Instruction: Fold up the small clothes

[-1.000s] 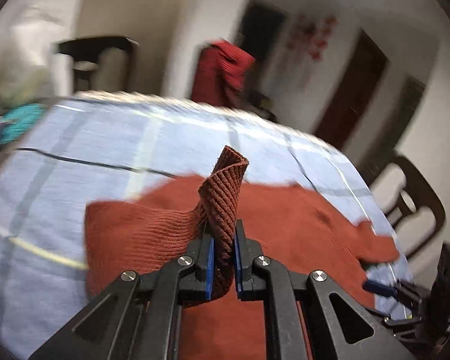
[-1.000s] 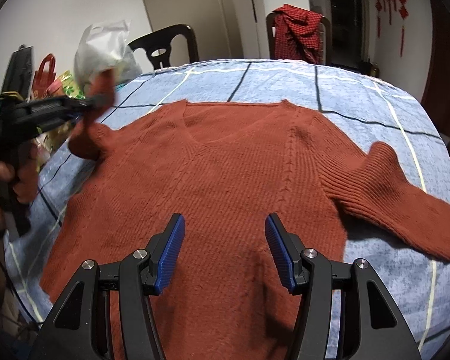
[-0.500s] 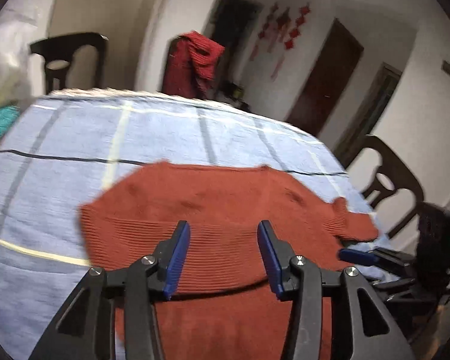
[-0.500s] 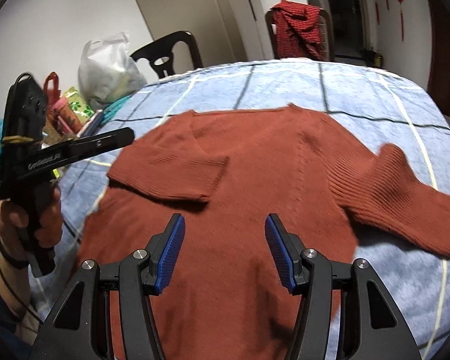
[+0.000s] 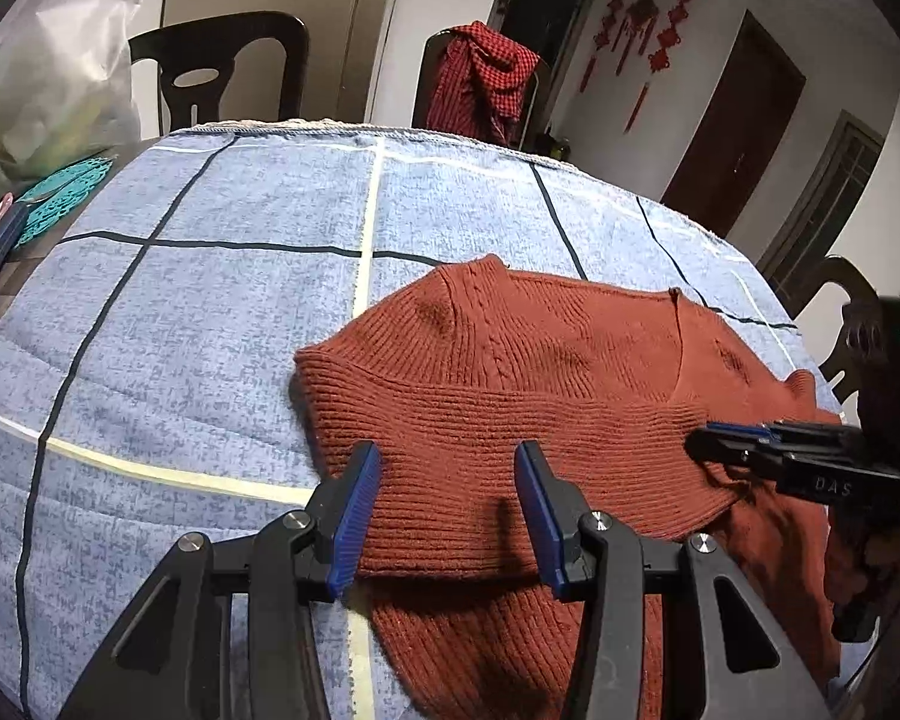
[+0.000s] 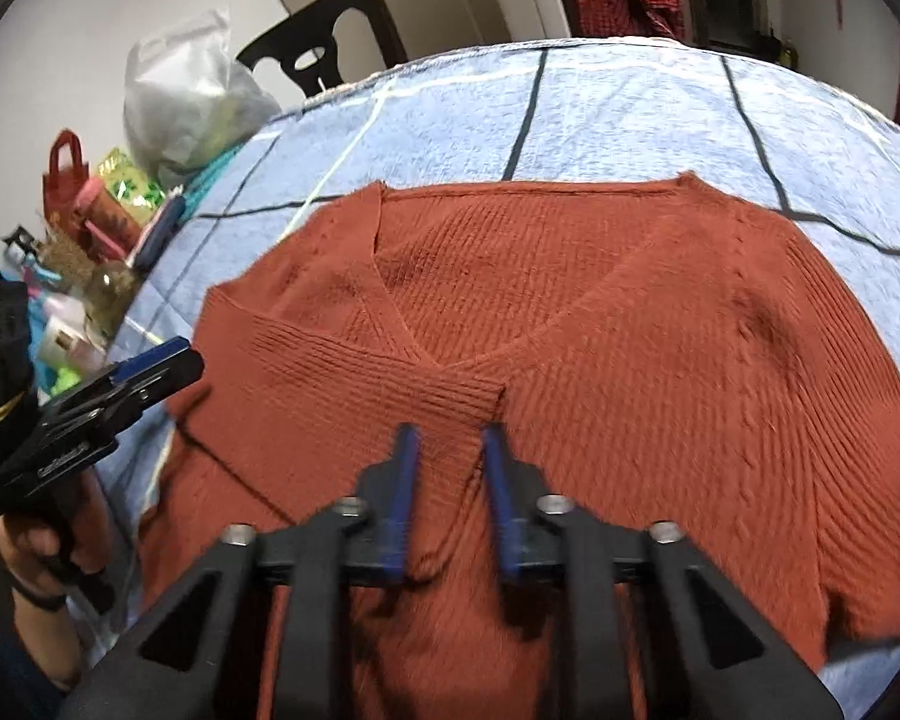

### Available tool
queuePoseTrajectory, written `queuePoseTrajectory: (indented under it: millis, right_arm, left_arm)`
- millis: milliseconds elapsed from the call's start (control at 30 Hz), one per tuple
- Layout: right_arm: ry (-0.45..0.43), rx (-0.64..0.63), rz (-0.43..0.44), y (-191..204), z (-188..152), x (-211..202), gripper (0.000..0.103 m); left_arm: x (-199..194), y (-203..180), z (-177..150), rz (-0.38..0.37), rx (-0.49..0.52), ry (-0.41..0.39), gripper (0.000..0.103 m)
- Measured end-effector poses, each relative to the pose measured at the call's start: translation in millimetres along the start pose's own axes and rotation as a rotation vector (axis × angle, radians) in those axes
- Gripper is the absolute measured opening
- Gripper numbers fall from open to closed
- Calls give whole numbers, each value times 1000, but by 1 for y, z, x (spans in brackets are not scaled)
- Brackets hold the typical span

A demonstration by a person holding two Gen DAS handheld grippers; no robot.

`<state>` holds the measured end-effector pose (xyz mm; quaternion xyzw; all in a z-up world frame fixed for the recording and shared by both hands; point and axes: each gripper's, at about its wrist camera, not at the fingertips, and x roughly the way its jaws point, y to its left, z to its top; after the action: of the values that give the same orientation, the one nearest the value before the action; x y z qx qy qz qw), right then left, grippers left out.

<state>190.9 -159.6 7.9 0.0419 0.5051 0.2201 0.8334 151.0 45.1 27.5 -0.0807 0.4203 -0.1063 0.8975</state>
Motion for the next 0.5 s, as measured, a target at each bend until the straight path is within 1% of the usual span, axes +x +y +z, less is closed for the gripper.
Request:
queuePoseTrajectory:
  millis: [33, 167, 233, 300, 367, 400, 433, 500]
  right_arm:
    - [1, -5, 9, 1, 2, -1, 7]
    - [-66, -17, 20, 1, 13, -17, 7]
    - [-78, -13, 16, -3, 19, -18, 7]
    - [-74, -18, -14, -7, 23, -12, 7]
    - [-42, 9, 4, -16, 24, 0, 7]
    - [-30, 22, 3, -18, 24, 2, 8]
    - [-36, 27, -12, -19, 21, 0, 12]
    - [-67, 5, -33, -14, 16, -12, 13]
  left_arm:
    - [0, -1, 0, -1, 4, -2, 49]
    - [-7, -5, 7, -11, 23, -35, 49]
    - [-2, -9, 10, 8, 56, -44, 49]
    - [10, -8, 10, 42, 66, -22, 49]
    - [22, -2, 9, 42, 44, 14, 48]
    - [20, -2, 7, 41, 44, 3, 48]
    - [16, -3, 6, 41, 46, 3, 48]
    - [4, -4, 3, 8, 45, -10, 48]
